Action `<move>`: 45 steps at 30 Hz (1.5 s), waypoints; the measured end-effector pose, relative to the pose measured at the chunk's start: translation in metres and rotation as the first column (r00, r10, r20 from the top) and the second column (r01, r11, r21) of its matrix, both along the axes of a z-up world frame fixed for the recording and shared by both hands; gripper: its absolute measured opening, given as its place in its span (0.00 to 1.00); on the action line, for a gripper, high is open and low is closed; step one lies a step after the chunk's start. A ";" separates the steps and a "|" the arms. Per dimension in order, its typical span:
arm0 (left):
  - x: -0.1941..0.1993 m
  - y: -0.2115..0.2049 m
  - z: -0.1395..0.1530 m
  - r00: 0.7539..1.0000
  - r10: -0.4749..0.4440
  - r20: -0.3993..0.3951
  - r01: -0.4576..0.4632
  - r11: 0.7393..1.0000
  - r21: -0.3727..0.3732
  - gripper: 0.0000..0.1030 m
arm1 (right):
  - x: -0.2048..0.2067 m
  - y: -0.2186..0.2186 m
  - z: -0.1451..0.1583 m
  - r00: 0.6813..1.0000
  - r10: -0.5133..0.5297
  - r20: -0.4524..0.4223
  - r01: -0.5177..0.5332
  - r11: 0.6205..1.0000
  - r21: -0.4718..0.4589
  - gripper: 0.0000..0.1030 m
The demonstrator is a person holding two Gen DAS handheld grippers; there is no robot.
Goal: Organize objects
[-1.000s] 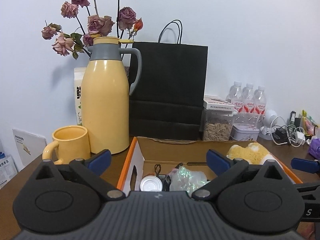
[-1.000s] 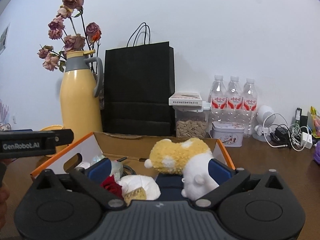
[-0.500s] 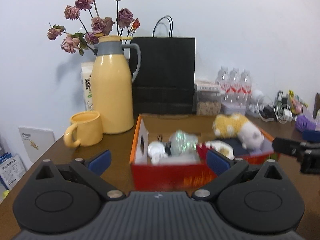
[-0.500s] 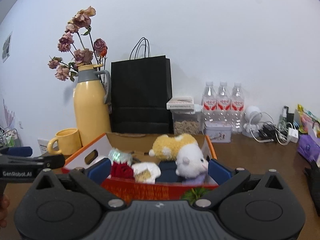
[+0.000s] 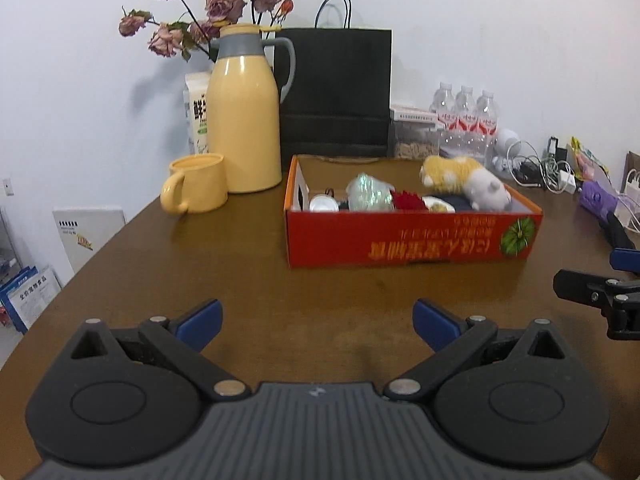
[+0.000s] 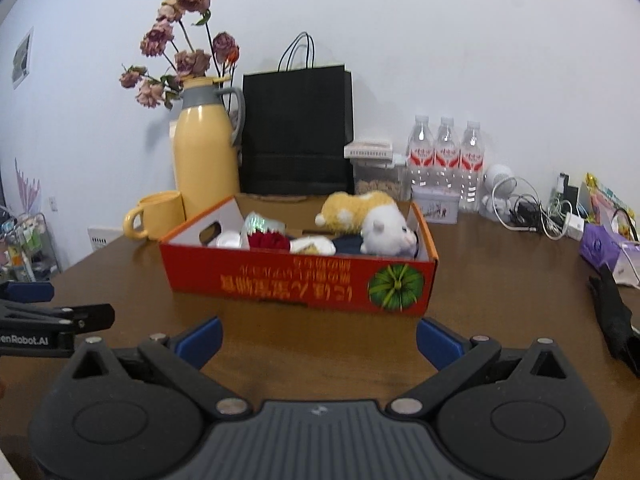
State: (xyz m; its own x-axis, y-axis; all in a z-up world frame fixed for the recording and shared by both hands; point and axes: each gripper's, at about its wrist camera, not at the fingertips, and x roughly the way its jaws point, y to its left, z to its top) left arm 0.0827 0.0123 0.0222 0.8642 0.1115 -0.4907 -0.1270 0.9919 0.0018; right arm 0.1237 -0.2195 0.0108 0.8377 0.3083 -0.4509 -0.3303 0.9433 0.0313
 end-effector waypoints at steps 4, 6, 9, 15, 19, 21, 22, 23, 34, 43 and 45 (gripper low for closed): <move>-0.008 -0.001 -0.001 1.000 -0.003 -0.006 0.003 1.000 -0.002 1.00 | -0.004 0.001 -0.005 1.000 0.002 -0.018 -0.002 1.000 -0.004 1.00; -0.009 -0.002 0.000 1.000 -0.004 -0.004 0.004 1.000 -0.002 1.00 | -0.006 0.001 -0.006 1.000 0.004 -0.023 -0.005 1.000 -0.006 1.00; -0.010 -0.003 0.001 1.000 -0.006 -0.001 0.006 1.000 -0.002 1.00 | -0.007 0.001 -0.007 1.000 0.006 -0.025 -0.007 1.000 -0.006 1.00; -0.010 -0.006 0.001 1.000 -0.014 -0.003 0.014 1.000 -0.003 1.00 | -0.007 0.000 -0.006 1.000 0.002 -0.026 -0.002 1.000 -0.005 1.00; -0.010 -0.007 0.001 1.000 -0.015 -0.002 0.015 1.000 -0.004 1.00 | -0.006 0.000 -0.006 1.000 0.002 -0.026 -0.002 1.000 -0.005 1.00; -0.010 -0.007 0.001 1.000 -0.016 -0.002 0.016 1.000 -0.005 1.00 | -0.006 0.000 -0.006 1.000 0.003 -0.026 -0.004 1.000 -0.005 1.00; -0.010 -0.007 0.001 1.000 -0.016 -0.002 0.016 1.000 -0.005 1.00 | -0.006 0.000 -0.006 1.000 0.004 -0.026 -0.004 1.000 -0.004 1.00; -0.010 -0.007 0.001 1.000 -0.016 -0.002 0.016 1.000 -0.004 1.00 | -0.006 -0.001 -0.006 1.000 0.005 -0.026 -0.005 1.000 -0.004 1.00; -0.010 -0.008 0.002 1.000 -0.016 -0.002 0.016 1.000 -0.006 1.00 | -0.005 0.000 -0.005 1.000 0.005 -0.026 -0.005 1.000 -0.004 1.00; -0.009 -0.008 0.002 1.000 -0.016 -0.003 0.016 1.000 -0.006 1.00 | -0.005 0.000 -0.005 1.000 0.005 -0.026 -0.005 1.000 -0.003 1.00; -0.009 -0.008 0.002 1.000 -0.017 -0.003 0.017 1.000 -0.007 1.00 | -0.004 0.000 -0.005 1.000 0.004 -0.026 -0.004 1.000 -0.003 1.00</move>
